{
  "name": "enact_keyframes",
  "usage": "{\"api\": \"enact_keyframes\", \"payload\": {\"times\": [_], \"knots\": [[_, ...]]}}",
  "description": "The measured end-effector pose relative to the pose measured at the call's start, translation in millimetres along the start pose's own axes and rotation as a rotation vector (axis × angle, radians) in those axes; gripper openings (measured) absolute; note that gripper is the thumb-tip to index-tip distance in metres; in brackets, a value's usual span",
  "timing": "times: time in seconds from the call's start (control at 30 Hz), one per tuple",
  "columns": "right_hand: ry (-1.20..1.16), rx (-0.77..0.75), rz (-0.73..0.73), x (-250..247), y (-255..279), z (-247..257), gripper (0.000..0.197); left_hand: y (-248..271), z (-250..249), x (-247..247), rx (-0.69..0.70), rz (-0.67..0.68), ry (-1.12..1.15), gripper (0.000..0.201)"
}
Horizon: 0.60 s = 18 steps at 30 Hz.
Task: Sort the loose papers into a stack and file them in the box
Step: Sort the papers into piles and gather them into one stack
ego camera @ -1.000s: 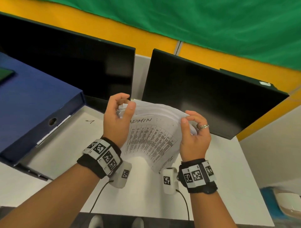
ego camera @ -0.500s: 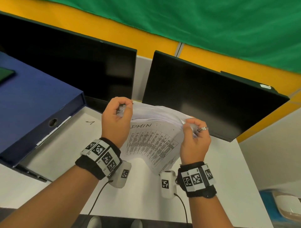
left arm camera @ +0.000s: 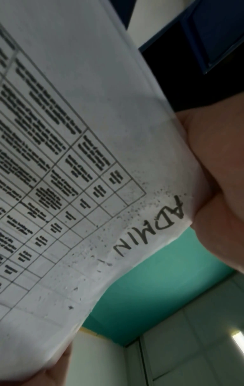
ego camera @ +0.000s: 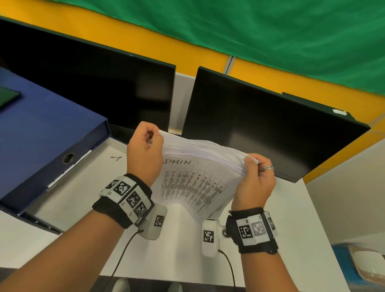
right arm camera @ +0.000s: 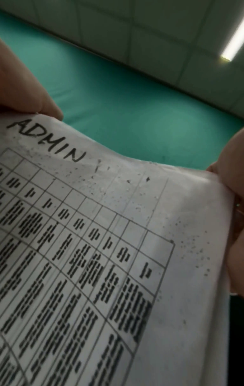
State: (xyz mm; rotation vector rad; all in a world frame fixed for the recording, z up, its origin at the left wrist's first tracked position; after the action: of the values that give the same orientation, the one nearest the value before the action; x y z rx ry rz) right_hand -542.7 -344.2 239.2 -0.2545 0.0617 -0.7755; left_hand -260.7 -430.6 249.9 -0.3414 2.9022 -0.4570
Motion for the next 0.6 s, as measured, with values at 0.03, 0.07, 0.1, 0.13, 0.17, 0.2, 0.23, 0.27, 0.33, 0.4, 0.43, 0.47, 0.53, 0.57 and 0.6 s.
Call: {"api": "enact_keyframes", "payload": {"times": [0.03,0.07,0.1,0.13,0.17,0.2,0.23,0.27,0.33,0.4,0.43,0.47,0.53,0.57,0.6], "knots": [[-0.014,0.007,-0.007,-1,0,-1,0.021,1,2,0,-0.013,-0.001,0.023,0.009],[-0.02,0.002,-0.004,0,1,0,0.02,2,4,1,-0.026,0.015,0.051,0.009],[-0.021,-0.012,0.0,1,2,1,0.021,4,5,5,-0.038,0.044,0.076,0.01],[-0.024,-0.03,0.011,2,3,3,0.023,5,5,8,-0.046,0.07,0.089,0.012],[-0.024,-0.046,0.023,4,4,5,0.025,5,4,11,-0.048,0.082,0.085,0.013],[-0.016,-0.056,0.032,6,4,6,0.027,5,4,11,-0.044,0.075,0.064,0.014],[-0.006,-0.055,0.034,6,5,6,0.029,4,5,9,-0.043,0.056,0.037,0.012],[0.002,-0.045,0.022,5,5,4,0.03,2,6,8,-0.049,0.035,0.017,0.011],[-0.003,0.003,-0.032,0,4,-4,0.027,-2,12,4,-0.077,0.005,0.003,0.011],[-0.016,0.021,-0.081,-4,4,-6,0.025,-2,17,2,-0.103,-0.012,0.014,0.012],[-0.024,0.007,-0.082,-3,4,-4,0.026,-1,17,1,-0.103,-0.018,0.018,0.012],[-0.028,-0.015,-0.066,0,5,0,0.027,0,16,2,-0.097,-0.02,0.022,0.013],[-0.018,-0.068,-0.03,6,6,9,0.027,2,14,3,-0.09,-0.017,0.055,0.014],[-0.004,-0.093,-0.021,8,6,12,0.025,2,12,5,-0.091,0.004,0.102,0.014],[0.008,-0.12,-0.016,8,7,15,0.021,2,11,7,-0.084,0.043,0.144,0.016]]}}
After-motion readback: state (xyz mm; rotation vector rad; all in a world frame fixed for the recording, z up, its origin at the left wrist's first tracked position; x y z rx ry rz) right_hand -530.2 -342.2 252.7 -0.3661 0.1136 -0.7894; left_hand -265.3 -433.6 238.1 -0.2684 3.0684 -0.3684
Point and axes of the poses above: each hand's wrist, its own y-axis away from the middle knuckle, its own x-axis out of the palm, z = x × y, the point moved 9 cm from there along -y, towards the middle knuckle, and after that the axes turned 3 degrees about z, right-handed, at the moved point
